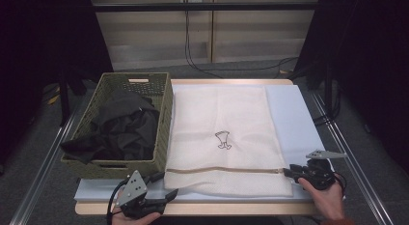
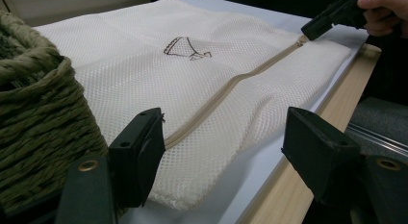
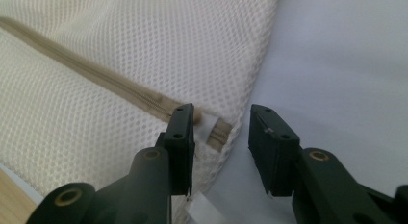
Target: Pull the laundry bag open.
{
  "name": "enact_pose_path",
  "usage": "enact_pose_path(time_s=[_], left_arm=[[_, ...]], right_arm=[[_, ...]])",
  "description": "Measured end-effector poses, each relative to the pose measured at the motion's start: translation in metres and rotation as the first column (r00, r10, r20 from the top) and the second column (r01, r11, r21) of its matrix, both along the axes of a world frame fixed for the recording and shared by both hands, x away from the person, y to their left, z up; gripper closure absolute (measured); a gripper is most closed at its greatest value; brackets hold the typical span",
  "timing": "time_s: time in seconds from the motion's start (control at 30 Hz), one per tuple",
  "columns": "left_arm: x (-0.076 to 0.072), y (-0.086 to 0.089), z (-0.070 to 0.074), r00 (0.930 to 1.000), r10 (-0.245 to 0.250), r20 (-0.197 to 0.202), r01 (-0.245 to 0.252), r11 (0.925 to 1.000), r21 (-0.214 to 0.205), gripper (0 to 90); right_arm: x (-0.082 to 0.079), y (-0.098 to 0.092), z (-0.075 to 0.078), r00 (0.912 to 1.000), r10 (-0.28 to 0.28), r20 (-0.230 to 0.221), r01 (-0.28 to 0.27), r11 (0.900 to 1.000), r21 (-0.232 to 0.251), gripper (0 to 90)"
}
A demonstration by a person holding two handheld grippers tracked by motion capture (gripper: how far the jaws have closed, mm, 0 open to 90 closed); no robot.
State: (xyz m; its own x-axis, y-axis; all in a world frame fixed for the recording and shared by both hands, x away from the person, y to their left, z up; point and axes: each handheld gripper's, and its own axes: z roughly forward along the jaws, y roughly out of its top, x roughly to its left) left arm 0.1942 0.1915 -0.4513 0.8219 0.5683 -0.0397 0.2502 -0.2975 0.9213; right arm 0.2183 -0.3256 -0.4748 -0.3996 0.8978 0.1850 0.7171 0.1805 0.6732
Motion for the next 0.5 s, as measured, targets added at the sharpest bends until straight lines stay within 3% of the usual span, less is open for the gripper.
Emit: enact_pose_path(time_s=[0.27,0.37,0.4,0.5], left_arm=[[0.0,-0.0019,0.0004,1.0,-0.005,-0.003,0.005,0.9999,0.01,30.4],[0.0005,-0.0042,-0.0002,0.9997,-0.023,-0.012,0.022,0.9996,-0.015,31.4],[0.0,-0.0046,0.0008,0.9998,-0.016,-0.013,0.016,0.9999,0.004,31.9],[0.0018,-0.0063,0.0008,0.9992,-0.035,-0.02,0.035,0.9994,-0.006,33.2]], right_arm=[[-0.0034,0.0103,-0.0009,0.9995,0.016,0.028,-0.014,0.9958,-0.09,64.9],[-0.0042,0.0107,-0.0012,0.9995,0.021,0.023,-0.019,0.9972,-0.073,74.2],[-0.0038,0.0109,-0.0013,0.9994,0.023,0.027,-0.021,0.9973,-0.07,75.6],[-0.0034,0.0086,-0.0024,0.9997,0.01,0.025,-0.009,0.9995,-0.029,81.1]])
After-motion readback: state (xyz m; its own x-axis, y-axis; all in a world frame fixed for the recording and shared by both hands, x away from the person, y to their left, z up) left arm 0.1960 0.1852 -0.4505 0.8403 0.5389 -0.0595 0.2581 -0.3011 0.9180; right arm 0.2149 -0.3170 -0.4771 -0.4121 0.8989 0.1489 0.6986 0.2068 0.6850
